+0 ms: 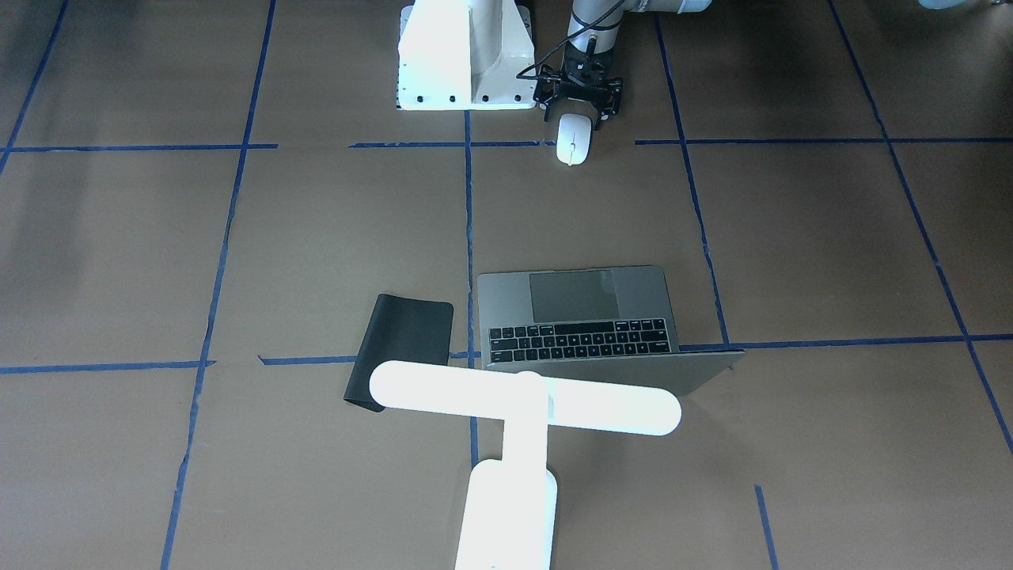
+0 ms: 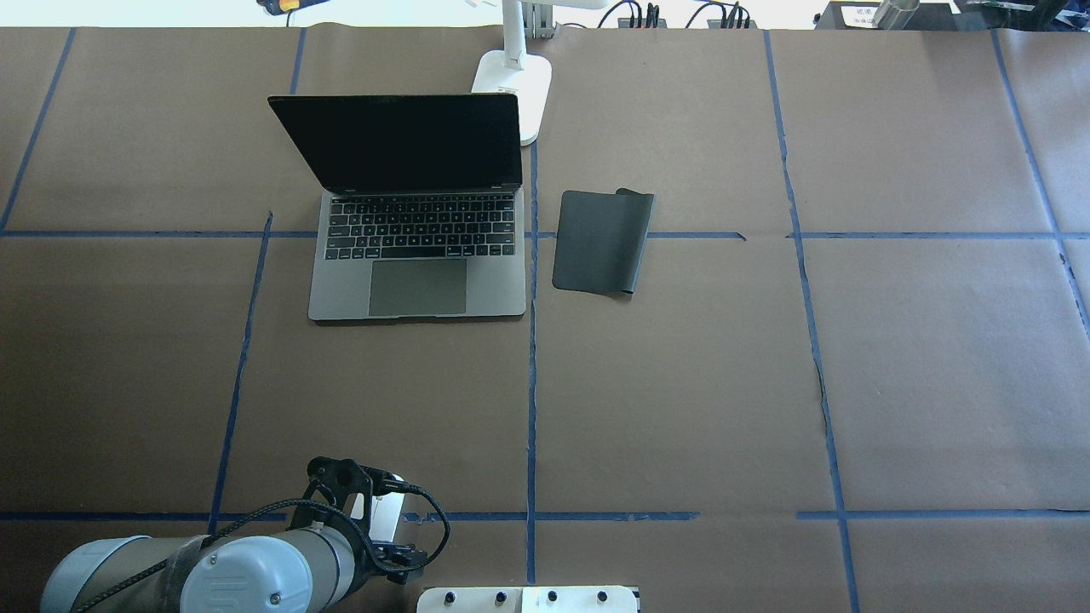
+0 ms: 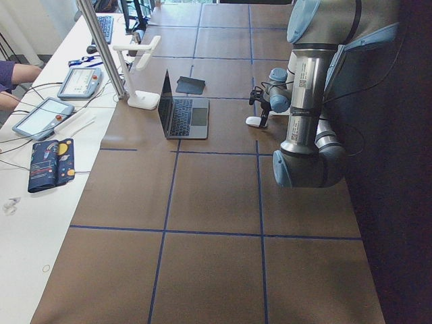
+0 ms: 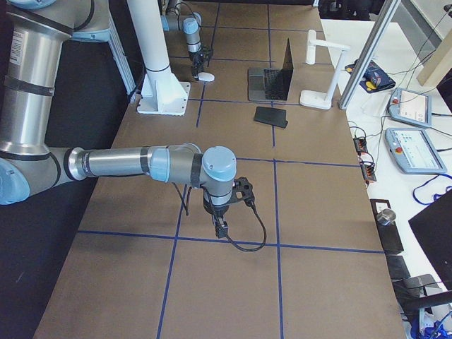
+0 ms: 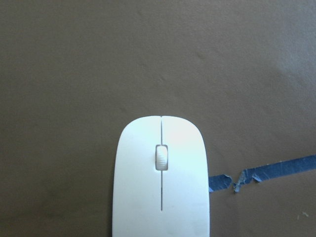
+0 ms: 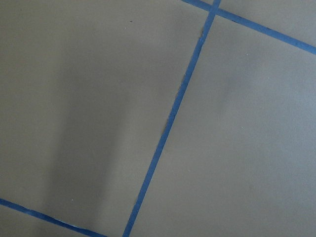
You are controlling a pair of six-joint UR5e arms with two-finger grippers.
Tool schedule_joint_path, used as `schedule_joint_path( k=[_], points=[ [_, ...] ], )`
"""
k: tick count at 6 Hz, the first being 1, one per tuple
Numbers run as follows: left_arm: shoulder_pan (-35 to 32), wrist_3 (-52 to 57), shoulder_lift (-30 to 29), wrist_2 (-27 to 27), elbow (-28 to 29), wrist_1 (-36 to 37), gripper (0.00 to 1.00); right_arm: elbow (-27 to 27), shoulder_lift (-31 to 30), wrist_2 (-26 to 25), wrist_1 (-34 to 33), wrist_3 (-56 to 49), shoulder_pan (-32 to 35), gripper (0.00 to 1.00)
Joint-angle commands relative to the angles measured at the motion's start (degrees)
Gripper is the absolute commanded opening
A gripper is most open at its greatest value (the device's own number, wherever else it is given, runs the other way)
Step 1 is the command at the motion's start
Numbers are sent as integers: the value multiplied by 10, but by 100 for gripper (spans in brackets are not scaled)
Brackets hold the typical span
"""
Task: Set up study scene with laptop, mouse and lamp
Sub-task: 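Reach the left gripper to the white mouse and grasp it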
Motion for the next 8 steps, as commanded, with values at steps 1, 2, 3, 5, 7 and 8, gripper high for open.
schedule_joint_path(
  k=[1, 2, 3, 5, 7, 8],
  points=[
    [-3, 12, 0, 0, 1, 0, 86, 0, 1, 0, -1, 5, 0, 100],
    [-7, 12, 0, -1, 2, 0, 63, 0, 2, 0, 0, 28, 0, 100],
    [-9, 12, 0, -2, 1, 0, 42, 0, 3, -1, 0, 29, 0, 100],
    [-36, 13, -1, -6, -5, 0, 15, 0, 2, 0, 0, 30, 0, 100],
    [-94, 27, -62, -28, 0, 8, 9, 0, 3, -1, 0, 30, 0, 100],
    [-126, 29, -102, -49, 30, 7, 9, 0, 3, -1, -1, 30, -1, 100]
  ],
)
